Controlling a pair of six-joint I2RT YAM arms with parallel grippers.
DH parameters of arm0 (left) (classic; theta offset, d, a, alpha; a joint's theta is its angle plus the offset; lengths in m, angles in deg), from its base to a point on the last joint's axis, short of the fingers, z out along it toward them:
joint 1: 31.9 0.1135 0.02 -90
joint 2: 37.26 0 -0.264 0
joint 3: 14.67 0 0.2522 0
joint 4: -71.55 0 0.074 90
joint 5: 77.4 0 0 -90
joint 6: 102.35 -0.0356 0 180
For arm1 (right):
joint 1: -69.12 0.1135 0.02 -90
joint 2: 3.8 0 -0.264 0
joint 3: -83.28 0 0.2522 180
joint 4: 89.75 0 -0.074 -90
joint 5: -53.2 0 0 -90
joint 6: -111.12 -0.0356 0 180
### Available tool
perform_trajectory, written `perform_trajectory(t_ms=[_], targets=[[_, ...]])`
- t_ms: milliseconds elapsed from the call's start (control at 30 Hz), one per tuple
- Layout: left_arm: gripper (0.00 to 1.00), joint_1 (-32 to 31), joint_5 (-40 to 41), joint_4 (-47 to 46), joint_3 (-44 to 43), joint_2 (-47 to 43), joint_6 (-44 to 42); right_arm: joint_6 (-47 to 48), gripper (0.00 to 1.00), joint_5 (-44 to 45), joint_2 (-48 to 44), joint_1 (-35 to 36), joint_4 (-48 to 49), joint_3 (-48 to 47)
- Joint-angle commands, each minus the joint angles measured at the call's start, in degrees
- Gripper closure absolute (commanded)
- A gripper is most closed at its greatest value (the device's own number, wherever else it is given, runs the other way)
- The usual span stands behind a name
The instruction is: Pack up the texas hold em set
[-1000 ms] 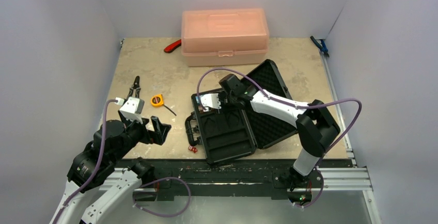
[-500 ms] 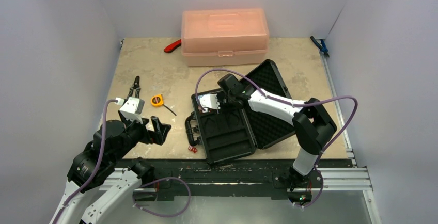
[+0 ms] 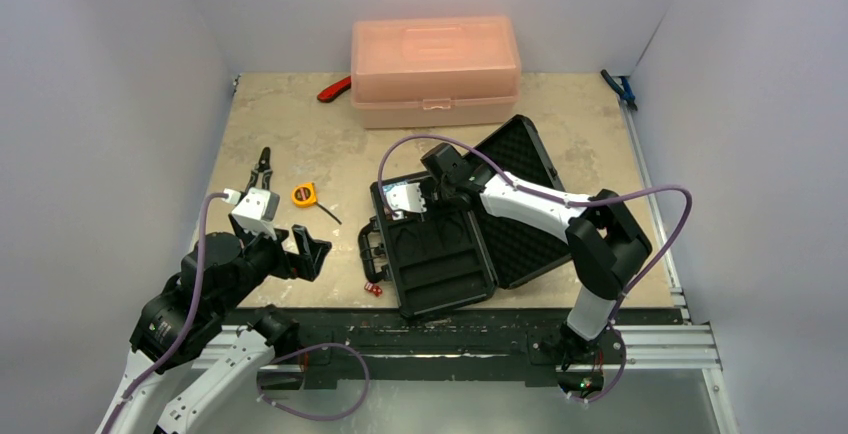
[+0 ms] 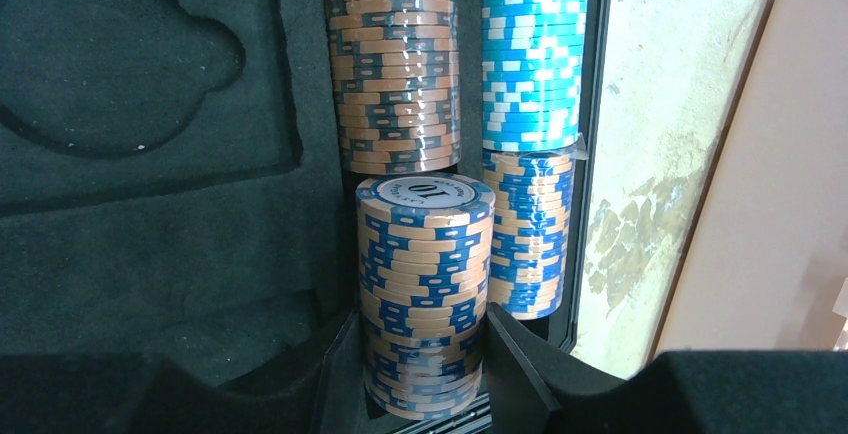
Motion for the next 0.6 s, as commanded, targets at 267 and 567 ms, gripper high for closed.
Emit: perform_trajectory(t_ms=[267, 567], targets=[[0.0, -0.2, 0.4, -1.6, 0.2, 0.2, -1.4, 1.8, 0.85, -1.9, -0.5, -0.2, 4.7, -1.1], [0.0, -0.1, 0.4, -1.6, 0.2, 0.3, -1.4, 0.7, 0.76, -2.3, -0.7, -0.1, 5.8, -0.4]])
